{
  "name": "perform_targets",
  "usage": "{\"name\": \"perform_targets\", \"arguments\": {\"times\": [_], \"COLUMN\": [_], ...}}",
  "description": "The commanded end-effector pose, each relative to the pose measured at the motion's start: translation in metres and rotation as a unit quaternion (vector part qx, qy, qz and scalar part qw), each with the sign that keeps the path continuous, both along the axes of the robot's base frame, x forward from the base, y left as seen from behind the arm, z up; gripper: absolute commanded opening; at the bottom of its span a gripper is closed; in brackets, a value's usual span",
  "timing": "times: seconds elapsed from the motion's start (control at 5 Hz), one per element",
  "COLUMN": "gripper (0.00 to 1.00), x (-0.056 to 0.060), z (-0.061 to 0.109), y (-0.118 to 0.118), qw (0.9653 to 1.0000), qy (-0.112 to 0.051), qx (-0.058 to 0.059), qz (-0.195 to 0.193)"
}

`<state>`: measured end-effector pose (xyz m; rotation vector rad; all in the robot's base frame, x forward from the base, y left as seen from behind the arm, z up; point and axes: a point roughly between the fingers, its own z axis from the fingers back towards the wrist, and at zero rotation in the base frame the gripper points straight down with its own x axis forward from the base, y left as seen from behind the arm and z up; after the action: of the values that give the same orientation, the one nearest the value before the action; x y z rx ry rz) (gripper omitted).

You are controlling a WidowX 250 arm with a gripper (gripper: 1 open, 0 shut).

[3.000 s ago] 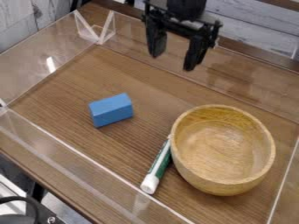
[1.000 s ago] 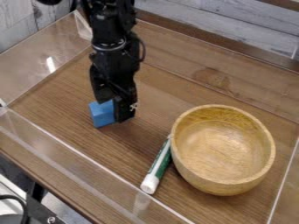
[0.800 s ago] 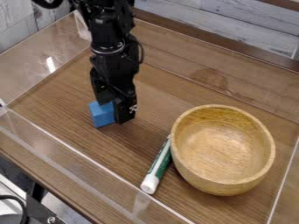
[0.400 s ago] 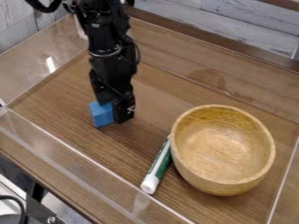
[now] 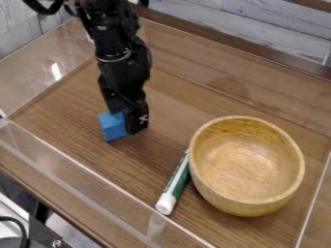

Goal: Put the blue block in the brown bowl

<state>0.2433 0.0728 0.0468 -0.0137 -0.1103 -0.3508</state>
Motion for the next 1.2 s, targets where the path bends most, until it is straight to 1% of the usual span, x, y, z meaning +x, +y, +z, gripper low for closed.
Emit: {"name": "perform_targets", "arguments": {"times": [0.0, 0.4, 0.6, 0.8, 1.0], "gripper": [1.00, 1.00, 1.00, 0.00, 0.00], "x": [0.003, 0.001, 0.002, 0.004, 0.005], "z": [0.001, -0.004, -0.008, -0.012, -0.003], "y": [0.005, 0.005, 0.005, 0.005, 0.003], "qw": [0.9999, 0.9999, 0.9998, 0.9998, 0.9997], "qy": [-0.011, -0.010, -0.013, -0.016, -0.015], "qx": [-0.001, -0.008, -0.010, -0.012, -0.008], "qz": [0.005, 0.009, 0.008, 0.008, 0.015]}}
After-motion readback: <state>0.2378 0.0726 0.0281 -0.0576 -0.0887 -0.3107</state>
